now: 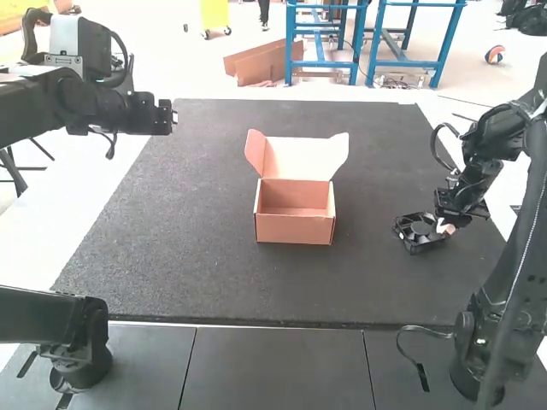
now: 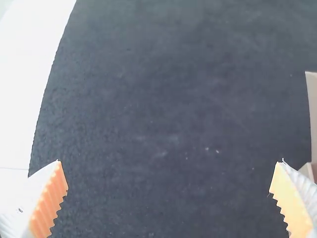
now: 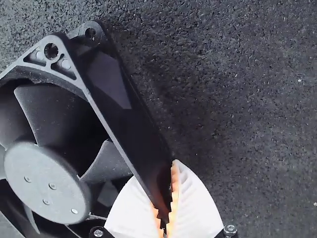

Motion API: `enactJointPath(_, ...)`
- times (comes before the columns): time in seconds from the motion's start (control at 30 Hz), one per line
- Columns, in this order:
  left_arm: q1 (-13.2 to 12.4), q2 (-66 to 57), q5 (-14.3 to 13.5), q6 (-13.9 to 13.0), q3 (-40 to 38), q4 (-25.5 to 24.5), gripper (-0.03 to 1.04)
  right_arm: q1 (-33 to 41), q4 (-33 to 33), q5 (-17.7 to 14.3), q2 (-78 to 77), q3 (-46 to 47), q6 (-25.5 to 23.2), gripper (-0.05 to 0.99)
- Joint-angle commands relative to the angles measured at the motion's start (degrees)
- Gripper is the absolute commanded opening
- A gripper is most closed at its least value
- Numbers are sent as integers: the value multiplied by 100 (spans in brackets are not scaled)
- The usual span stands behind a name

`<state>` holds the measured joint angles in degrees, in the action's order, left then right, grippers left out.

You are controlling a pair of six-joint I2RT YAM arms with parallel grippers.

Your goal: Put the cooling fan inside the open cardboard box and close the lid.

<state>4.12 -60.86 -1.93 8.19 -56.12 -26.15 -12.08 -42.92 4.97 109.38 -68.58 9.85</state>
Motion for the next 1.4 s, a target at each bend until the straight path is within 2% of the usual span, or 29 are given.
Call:
enactJointPath(0.0,-34,-22,-26,-63,-154,66,97,-23,-24,250,-638,-42,-255,-1)
enactJointPath(0.23,-16,-22,-26,-63,-127,102,97,12,-727,812,-1314,-147,-396,-1)
enactJointPath(0.33,1,-22,-26,-63,-127,110,97,21,-991,909,-1683,-156,-484,-1)
enactJointPath(0.47,1,-22,-18,-63,-40,198,97,188,-1307,997,-2246,-226,-879,0)
enactJointPath(0.73,10,-5,26,-63,40,207,97,1269,-1395,1006,-3011,-622,-2110,0)
enactJointPath(0.97,10,74,62,-63,75,128,97,2587,-1536,698,-3046,-1132,-3199,0)
enactJointPath(1.1,10,206,88,-63,83,-92,97,3317,-1527,698,-2993,-1237,-3806,0)
enactJointPath(1.27,10,329,97,-63,110,-189,97,3932,-1448,988,-2756,-1422,-4439,0)
enactJointPath(1.37,10,391,97,-63,119,-180,97,4046,-1360,1138,-2466,-1571,-4676,0)
